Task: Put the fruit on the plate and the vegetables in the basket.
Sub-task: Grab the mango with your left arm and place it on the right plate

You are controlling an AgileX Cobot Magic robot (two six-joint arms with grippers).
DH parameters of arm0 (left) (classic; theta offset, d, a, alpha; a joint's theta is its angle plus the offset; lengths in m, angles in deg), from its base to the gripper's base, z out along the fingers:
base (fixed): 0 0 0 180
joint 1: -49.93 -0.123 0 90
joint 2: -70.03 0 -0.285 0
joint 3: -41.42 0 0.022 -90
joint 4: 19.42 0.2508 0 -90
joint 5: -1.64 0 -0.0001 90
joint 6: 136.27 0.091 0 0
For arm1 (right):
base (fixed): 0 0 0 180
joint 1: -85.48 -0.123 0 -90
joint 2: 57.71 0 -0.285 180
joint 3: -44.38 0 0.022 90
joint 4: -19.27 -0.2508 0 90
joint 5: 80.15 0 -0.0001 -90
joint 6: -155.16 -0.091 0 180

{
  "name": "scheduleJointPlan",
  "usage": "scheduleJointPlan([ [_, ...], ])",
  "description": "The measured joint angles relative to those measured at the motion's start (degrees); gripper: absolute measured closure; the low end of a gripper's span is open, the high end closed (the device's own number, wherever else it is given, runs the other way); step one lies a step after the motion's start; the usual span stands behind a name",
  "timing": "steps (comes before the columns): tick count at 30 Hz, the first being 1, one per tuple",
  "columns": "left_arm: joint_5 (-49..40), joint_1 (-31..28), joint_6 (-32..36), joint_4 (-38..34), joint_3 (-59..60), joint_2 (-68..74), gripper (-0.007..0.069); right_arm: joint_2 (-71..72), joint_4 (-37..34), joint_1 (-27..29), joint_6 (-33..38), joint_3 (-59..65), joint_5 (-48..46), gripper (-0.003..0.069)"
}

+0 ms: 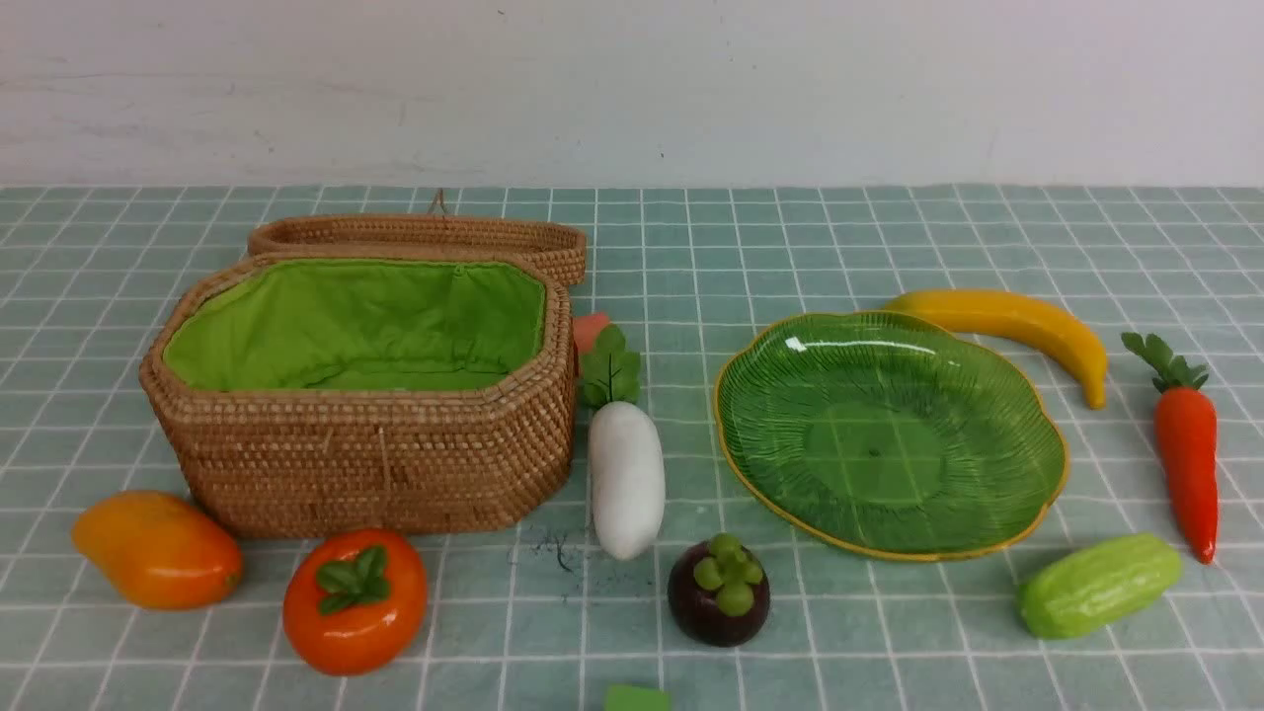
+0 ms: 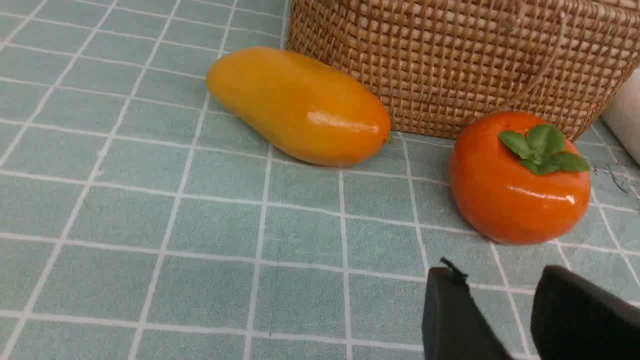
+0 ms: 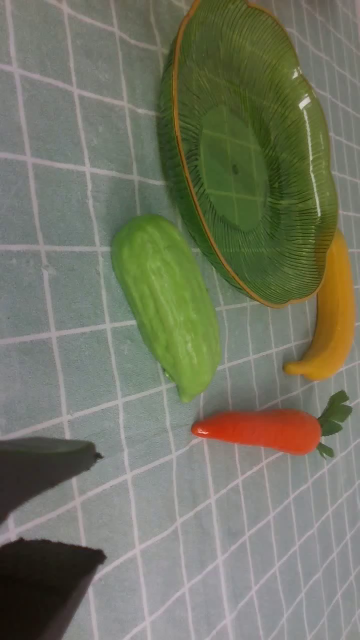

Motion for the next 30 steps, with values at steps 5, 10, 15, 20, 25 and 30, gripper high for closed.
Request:
scheduleJointPlan([
  [5,0.0,0.0,0.0,0.0,0.0,0.0,0.0386,0.0,0.0,0.0,0.0,0.0,0.0,0.0419],
  [10,0.0,0.0,0.0,0.0,0.0,0.0,0.0386,0.0,0.0,0.0,0.0,0.0,0.0,0.0419],
  [15,0.0,0.0,0.0,0.0,0.0,0.0,0.0386,0.0,0.0,0.0,0.0,0.0,0.0,0.0419],
  [20,0.4,0.0,0.0,0.0,0.0,0.0,0.0386,0.0,0.0,0.0,0.0,0.0,0.0,0.0419],
  [25,6.2,0.0,-4.7,-10.8,0.0,0.0,0.0386,0.0,0.0,0.0,0.0,0.0,0.0,0.0419],
  [30,13.2,0.0,-9.4,-26.4,0.0,0.0,0.0386,0.0,0.0,0.0,0.0,0.0,0.0,0.0419],
])
